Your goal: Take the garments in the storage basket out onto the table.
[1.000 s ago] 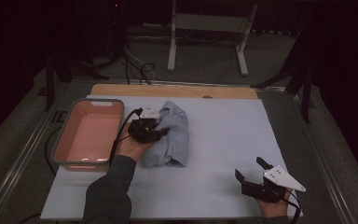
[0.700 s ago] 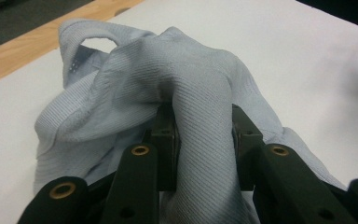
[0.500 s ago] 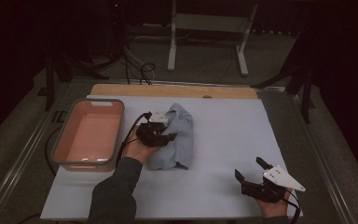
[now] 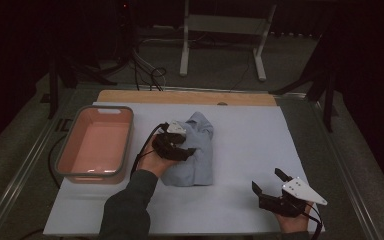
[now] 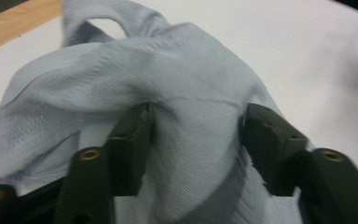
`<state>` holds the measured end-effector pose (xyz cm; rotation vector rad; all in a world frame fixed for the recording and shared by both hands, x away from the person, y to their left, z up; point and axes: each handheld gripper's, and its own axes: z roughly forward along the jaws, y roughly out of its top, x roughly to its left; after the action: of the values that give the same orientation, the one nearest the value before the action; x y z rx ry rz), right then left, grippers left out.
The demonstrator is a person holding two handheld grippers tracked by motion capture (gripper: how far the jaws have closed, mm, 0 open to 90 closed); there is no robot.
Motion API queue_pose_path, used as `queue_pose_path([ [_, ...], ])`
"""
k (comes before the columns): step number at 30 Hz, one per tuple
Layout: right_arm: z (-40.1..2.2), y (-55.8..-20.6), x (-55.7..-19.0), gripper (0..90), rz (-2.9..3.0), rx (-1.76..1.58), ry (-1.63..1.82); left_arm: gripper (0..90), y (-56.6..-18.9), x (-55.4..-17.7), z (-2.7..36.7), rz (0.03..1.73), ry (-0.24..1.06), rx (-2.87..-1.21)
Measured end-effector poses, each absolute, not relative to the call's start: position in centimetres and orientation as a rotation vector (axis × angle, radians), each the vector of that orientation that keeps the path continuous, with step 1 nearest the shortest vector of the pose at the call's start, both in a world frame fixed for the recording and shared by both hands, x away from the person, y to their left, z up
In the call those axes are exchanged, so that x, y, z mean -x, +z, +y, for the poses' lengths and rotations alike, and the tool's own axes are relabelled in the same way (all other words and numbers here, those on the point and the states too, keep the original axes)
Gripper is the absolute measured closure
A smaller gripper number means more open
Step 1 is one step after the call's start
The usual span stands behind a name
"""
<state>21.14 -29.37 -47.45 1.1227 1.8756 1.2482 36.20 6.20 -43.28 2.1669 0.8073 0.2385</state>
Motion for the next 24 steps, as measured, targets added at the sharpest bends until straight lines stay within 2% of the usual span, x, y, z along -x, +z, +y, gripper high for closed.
queue_pose_path([
  [6,-29.3,-47.5,-21.2,9.9,1.877,-1.125,1.248,16.2,-42.8,-36.2,6.9,0.867,0.255,-2.103],
  [9,-29.3,-47.5,-21.2,9.9,1.880,-1.122,1.247,13.3,-42.5,-36.1,7.1,0.857,0.259,-2.106],
  [13,-29.3,-47.5,-21.3,9.9,1.879,-1.124,1.246,1.7,-42.4,-36.1,7.4,0.870,0.263,-2.100],
  [24,-29.4,-47.5,-21.2,9.9,1.874,-1.127,1.244,0.2,-42.3,-35.6,8.4,0.898,0.310,-2.092],
])
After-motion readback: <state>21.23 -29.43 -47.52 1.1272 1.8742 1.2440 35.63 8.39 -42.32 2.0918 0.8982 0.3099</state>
